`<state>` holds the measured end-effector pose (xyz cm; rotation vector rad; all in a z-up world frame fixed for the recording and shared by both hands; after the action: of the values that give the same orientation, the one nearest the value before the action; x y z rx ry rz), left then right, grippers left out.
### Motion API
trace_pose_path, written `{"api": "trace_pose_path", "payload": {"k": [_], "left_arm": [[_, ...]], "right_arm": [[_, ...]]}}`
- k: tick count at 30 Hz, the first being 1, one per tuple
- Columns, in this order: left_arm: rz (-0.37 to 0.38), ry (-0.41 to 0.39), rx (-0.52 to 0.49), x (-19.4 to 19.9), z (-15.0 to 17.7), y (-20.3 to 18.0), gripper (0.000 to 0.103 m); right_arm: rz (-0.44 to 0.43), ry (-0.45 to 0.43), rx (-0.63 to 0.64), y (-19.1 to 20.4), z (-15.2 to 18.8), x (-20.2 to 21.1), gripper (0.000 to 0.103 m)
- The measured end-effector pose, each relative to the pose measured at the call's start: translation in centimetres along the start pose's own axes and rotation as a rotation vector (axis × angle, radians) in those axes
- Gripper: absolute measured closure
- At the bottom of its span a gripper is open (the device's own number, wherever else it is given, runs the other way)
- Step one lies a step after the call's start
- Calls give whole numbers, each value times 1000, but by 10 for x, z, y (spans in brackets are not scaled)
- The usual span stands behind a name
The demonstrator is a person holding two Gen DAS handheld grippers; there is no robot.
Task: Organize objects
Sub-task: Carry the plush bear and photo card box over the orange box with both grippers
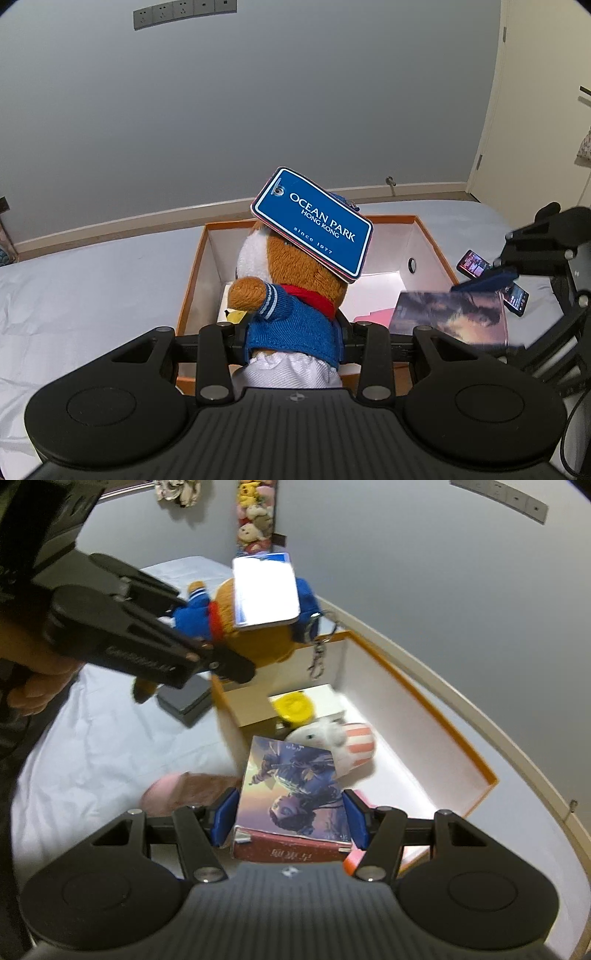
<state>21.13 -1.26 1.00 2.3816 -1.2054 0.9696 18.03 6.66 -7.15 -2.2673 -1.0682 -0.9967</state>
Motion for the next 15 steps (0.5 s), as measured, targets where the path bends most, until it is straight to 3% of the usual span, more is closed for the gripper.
{"api": "trace_pose_path", "payload": {"k": [15], "left_arm": [[-13,76,8,-46,-13,4,60]], "right_arm": [[90,23,-78,-54,-14,-36,41]]}}
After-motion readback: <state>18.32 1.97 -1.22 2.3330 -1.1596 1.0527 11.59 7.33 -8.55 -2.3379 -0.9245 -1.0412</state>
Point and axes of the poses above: each gripper's, at about its wrist camera, not at the fingertips, and x roughly against the way its jaws point, y to its left, z to its underside, the point moved 2 cm from there along -x, roughly the way its jaws point, and after that the axes turned 4 degrees about x, right-handed, at the moved point
